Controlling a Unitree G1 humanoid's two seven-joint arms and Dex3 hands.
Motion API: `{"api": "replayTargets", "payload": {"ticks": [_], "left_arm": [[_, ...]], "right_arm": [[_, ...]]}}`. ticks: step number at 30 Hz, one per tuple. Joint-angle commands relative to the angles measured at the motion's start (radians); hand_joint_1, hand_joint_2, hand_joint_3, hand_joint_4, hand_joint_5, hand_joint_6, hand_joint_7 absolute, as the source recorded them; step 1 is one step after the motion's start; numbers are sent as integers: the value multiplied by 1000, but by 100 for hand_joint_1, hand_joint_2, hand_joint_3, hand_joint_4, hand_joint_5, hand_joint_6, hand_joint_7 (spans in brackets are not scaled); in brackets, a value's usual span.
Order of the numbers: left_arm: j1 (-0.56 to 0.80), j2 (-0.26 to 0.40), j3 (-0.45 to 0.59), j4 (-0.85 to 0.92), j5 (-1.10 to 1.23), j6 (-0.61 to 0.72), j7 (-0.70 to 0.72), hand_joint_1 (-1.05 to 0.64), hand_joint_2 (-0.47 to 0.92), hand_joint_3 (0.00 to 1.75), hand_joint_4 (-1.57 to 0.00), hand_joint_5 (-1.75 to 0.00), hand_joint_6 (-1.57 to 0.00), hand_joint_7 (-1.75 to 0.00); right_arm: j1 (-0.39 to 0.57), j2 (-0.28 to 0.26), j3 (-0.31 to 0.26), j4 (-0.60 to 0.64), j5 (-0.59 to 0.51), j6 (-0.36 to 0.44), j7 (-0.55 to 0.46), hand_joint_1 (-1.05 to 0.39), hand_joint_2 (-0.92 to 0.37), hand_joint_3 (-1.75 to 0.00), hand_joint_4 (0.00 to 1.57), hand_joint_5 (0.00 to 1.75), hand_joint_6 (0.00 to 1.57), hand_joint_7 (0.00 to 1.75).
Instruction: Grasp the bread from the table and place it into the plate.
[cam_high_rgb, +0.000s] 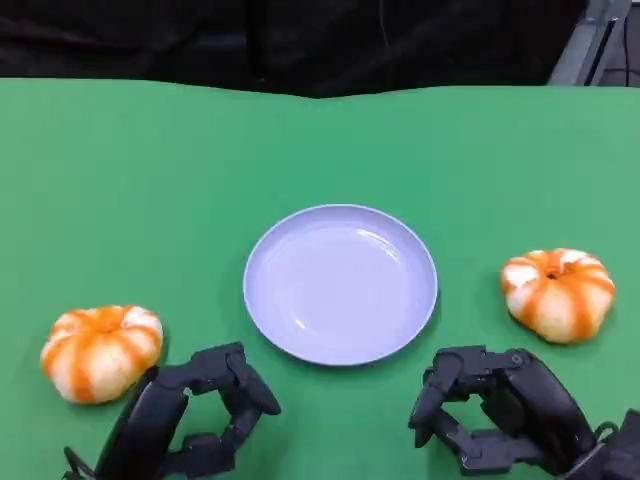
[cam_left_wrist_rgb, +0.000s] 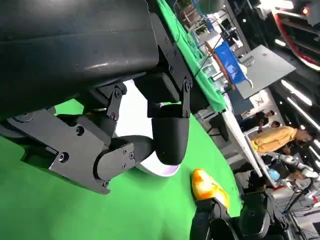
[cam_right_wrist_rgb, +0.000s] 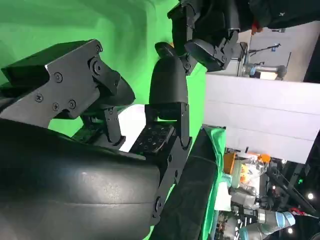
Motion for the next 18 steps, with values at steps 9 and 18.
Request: {"api": "replayTargets", "payload": {"ticks": [9, 18], "left_arm": [[24, 1, 9, -49, -80, 64, -29, -15, 92, 31, -98, -38, -111, -3], [38, 8, 24, -98, -138, 63, -54, -26, 92, 23, -92, -22, -96, -1]], "right_arm": [[0, -14, -5, 0, 2, 4, 3, 11, -59, -107, 90, 134, 93, 103], [0, -13, -4, 4, 4, 3, 6, 12, -60, -107, 91, 134, 93, 104]]}}
